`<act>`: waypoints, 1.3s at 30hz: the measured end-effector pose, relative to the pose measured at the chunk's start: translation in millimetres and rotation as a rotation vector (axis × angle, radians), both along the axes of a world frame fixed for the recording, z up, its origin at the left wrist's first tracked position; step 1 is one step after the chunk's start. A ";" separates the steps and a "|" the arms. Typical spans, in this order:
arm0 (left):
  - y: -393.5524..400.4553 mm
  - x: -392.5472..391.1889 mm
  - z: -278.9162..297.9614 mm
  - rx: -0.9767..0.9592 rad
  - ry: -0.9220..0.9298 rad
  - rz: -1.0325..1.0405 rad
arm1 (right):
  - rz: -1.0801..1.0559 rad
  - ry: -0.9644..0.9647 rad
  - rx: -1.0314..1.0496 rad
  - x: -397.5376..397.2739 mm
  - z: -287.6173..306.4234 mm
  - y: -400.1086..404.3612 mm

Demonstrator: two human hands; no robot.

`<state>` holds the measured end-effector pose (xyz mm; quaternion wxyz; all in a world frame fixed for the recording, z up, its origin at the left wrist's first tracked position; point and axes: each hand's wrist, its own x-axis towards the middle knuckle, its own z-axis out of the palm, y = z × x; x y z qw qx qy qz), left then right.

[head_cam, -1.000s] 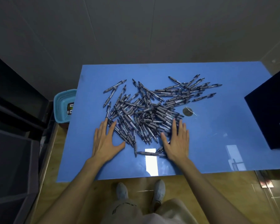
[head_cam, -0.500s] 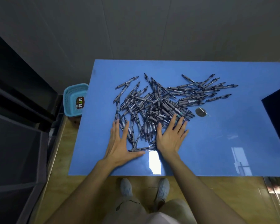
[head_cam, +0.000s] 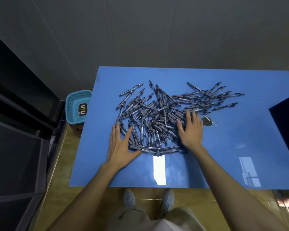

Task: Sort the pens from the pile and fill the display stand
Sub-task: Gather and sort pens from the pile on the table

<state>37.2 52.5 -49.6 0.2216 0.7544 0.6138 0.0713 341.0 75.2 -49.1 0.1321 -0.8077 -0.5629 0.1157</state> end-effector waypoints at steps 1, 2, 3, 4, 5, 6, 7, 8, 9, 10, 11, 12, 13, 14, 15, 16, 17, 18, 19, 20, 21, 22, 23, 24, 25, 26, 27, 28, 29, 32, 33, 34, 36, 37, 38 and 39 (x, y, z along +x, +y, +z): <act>1.9 -1.1 1.3 -0.009 0.000 0.004 | 0.023 -0.004 -0.021 3.1 -0.2 4.0; 3.2 -1.6 2.9 -0.024 -0.001 0.006 | 0.038 -0.009 -0.047 4.6 -0.8 6.8; 4.0 -2.0 3.9 -0.040 -0.002 0.009 | 0.044 -0.017 -0.069 5.0 -1.9 8.0; 4.5 -1.9 4.5 -0.053 -0.006 0.013 | 0.041 -0.022 -0.078 4.2 -2.7 8.4; 5.1 -1.2 4.4 -0.057 -0.016 0.018 | 0.032 -0.025 -0.075 3.1 -3.6 8.2; 5.4 -0.1 4.5 -0.050 -0.030 0.017 | 0.020 -0.026 -0.067 1.1 -4.4 7.5; 5.8 1.4 4.5 -0.039 -0.045 0.011 | 0.006 -0.026 -0.057 -1.5 -5.2 6.8; 6.6 3.4 4.5 -0.031 -0.055 -0.001 | -0.011 -0.027 -0.047 -4.7 -5.6 6.2; 7.2 5.5 4.6 -0.032 -0.057 -0.015 | -0.031 -0.027 -0.040 -8.4 -6.2 5.4; 8.0 8.4 4.9 -0.038 -0.052 -0.031 | -0.053 -0.025 -0.036 -12.3 -6.5 4.7; 8.8 11.2 4.9 -0.046 -0.042 -0.047 | -0.072 -0.024 -0.033 -16.1 -6.5 4.2; 9.5 14.0 4.8 -0.057 -0.027 -0.060 | -0.087 -0.023 -0.031 -19.5 -6.5 3.9; 10.3 16.5 3.7 -0.068 -0.010 -0.066 | -0.099 -0.021 -0.028 -22.2 -6.5 3.3; 10.8 18.8 1.9 -0.078 0.008 -0.064 | -0.109 -0.019 -0.024 -24.7 -6.4 2.8; 10.5 20.6 -0.1 -0.084 0.024 -0.055 | -0.115 -0.021 -0.018 -27.1 -7.2 1.6; 9.8 22.1 -1.7 -0.086 0.036 -0.041 | -0.118 -0.026 -0.012 -29.6 -8.0 0.0; 9.2 23.3 -3.0 -0.084 0.044 -0.022 | -0.118 -0.031 -0.008 -32.1 -9.0 -1.5; 8.9 23.9 -3.9 -0.085 0.046 -0.001 | -0.118 -0.035 -0.008 -34.8 -9.7 -3.3; 9.6 24.4 -4.3 -0.090 0.046 0.016 | -0.120 -0.039 -0.010 -37.6 -10.5 -4.5; 11.1 25.0 -4.5 -0.101 0.047 0.027 | -0.124 -0.043 -0.015 -40.0 -11.6 -5.2; 13.6 25.8 -3.7 -0.117 0.045 0.030 | -0.131 -0.046 -0.020 -42.5 -12.4 -5.4; 17.1 27.4 -1.9 -0.136 0.035 0.028 | -0.137 -0.048 -0.026 -45.0 -12.7 -4.9; 20.4 29.0 0.5 -0.155 0.016 0.022 | -0.141 -0.047 -0.031 -47.5 -13.3 -4.5; 23.3 30.8 3.3 -0.170 -0.007 0.015 | -0.144 -0.044 -0.034 -50.1 -13.4 -4.3; 25.2 32.5 5.2 -0.174 -0.026 0.006 | -0.146 -0.040 -0.034 -52.8 -13.9 -4.5; 26.1 33.9 6.5 -0.168 -0.036 -0.004 | -0.146 -0.040 -0.030 -55.8 -14.2 -4.7; 26.6 34.4 7.2 -0.159 -0.037 -0.013 | -0.146 -0.041 -0.027 -59.3 -14.1 -4.5; 26.6 34.0 7.3 -0.151 -0.036 -0.017 | -0.146 -0.039 -0.030 -62.8 -13.5 -4.4; 26.7 32.2 6.4 -0.146 -0.037 -0.014 | -0.145 -0.036 -0.036 -66.7 -13.1 -4.4; 28.9 21.1 4.3 -0.138 -0.032 0.021 | -0.132 -0.022 -0.048 -79.5 -12.1 -5.3; 30.4 16.5 4.3 -0.136 -0.022 0.035 | -0.129 -0.010 -0.046 -83.5 -11.7 -5.0; 32.0 12.2 4.9 -0.136 -0.008 0.049 | -0.124 0.002 -0.043 -86.9 -10.9 -4.5; 34.2 5.9 5.3 -0.135 0.021 0.065 | -0.102 0.017 -0.049 -91.3 -9.4 -3.9; 34.7 4.2 5.5 -0.136 0.027 0.067 | -0.085 0.025 -0.052 -90.9 -8.0 -3.5; 34.4 3.2 6.0 -0.139 0.028 0.067 | -0.065 0.036 -0.044 -87.9 -6.1 -3.5; 33.8 2.4 6.2 -0.142 0.024 0.069 | -0.043 0.044 -0.021 -82.3 -4.0 -3.6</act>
